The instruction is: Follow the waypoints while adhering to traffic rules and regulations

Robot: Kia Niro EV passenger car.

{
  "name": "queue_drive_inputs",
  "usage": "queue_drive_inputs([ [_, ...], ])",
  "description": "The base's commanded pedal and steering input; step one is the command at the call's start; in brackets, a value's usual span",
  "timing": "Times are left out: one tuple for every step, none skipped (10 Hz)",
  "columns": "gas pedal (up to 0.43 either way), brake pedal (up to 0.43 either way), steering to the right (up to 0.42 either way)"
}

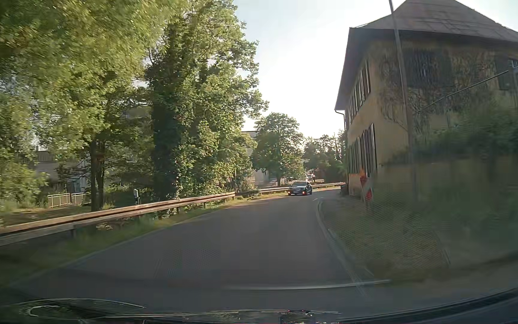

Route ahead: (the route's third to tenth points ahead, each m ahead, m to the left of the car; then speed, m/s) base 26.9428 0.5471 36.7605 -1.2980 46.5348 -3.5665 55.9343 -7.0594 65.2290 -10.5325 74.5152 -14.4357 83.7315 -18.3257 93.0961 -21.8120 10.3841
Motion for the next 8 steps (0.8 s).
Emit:
queue_drive_inputs([
  [0.000,0.000,0.036],
  [0.000,0.000,0.036],
  [0.000,0.000,0.034],
  [0.000,0.000,0.034],
  [0.008,0.000,0.032],
  [0.008,0.000,0.029],
  [0.008,0.000,0.025],
  [0.020,0.000,0.021],
])
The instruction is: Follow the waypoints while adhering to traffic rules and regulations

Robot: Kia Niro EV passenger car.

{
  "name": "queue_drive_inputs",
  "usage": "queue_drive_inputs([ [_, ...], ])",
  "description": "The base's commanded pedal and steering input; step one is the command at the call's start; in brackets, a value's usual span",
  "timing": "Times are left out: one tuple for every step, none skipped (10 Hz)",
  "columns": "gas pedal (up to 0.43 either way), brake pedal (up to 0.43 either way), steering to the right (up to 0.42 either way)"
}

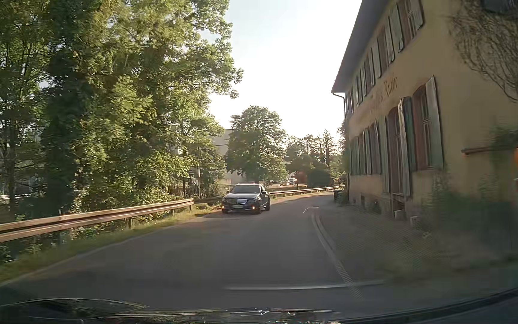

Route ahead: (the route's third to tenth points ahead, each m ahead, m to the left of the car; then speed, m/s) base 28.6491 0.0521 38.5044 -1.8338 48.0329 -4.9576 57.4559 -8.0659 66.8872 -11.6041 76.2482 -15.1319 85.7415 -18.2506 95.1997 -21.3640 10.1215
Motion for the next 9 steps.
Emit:
queue_drive_inputs([
  [0.047,0.000,0.020],
  [0.047,0.000,0.019],
  [0.047,0.000,0.020],
  [0.047,0.000,0.019],
  [0.047,0.000,0.019],
  [0.047,0.000,0.019],
  [0.047,0.000,0.019],
  [0.047,0.000,0.018],
  [0.047,0.000,0.019],
])
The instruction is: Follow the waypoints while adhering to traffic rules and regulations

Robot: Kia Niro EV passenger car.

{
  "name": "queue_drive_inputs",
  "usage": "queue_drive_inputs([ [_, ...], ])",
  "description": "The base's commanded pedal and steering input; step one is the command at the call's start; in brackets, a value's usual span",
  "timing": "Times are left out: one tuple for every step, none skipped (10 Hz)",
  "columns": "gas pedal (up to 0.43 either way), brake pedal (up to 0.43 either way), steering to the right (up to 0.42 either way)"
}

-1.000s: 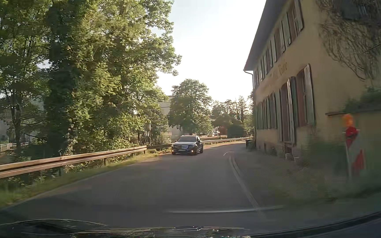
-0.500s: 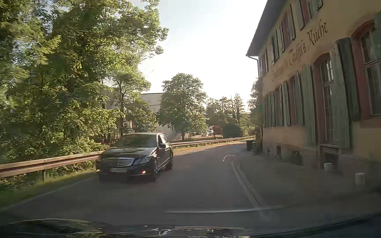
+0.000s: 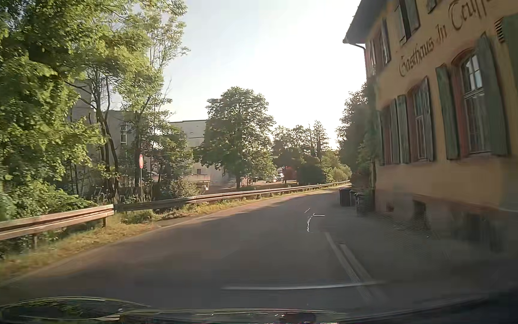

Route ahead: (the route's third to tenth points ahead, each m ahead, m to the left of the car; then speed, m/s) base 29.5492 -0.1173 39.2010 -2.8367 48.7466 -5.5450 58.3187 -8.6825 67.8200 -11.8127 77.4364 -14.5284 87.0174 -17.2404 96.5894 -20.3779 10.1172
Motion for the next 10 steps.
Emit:
queue_drive_inputs([
  [0.047,0.000,0.021],
  [0.047,0.000,0.021],
  [0.047,0.000,0.024],
  [0.047,0.000,0.032],
  [0.047,0.000,0.038],
  [0.047,0.000,0.045],
  [0.047,0.000,0.045],
  [0.047,0.000,0.045],
  [0.047,0.000,0.045],
  [0.047,0.000,0.046],
])
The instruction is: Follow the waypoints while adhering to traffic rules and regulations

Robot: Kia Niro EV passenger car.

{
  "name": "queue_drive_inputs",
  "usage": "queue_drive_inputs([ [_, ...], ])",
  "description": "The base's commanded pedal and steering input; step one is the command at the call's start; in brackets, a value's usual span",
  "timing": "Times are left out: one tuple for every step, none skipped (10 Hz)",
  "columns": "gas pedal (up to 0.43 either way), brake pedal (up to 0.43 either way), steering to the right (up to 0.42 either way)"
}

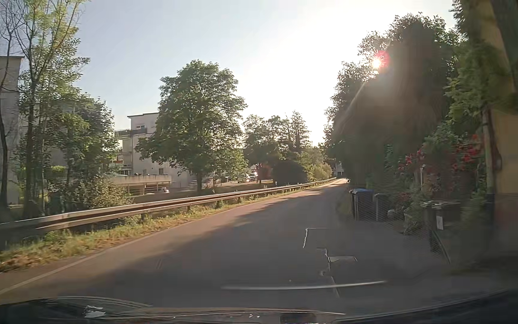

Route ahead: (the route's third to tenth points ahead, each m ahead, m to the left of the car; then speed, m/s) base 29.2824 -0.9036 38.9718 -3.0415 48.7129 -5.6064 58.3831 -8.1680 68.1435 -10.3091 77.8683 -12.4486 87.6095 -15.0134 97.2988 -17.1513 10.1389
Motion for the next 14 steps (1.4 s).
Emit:
queue_drive_inputs([
  [0.047,0.000,0.047],
  [0.047,0.000,0.047],
  [0.047,0.000,0.047],
  [0.047,0.000,0.046],
  [0.047,0.000,0.043],
  [0.047,0.000,0.040],
  [0.047,0.000,0.039],
  [0.047,0.000,0.043],
  [0.047,0.000,0.044],
  [0.047,0.000,0.044],
  [0.047,0.000,0.043],
  [0.047,0.000,0.040],
  [0.047,0.000,0.038],
  [0.047,0.000,0.036],
])
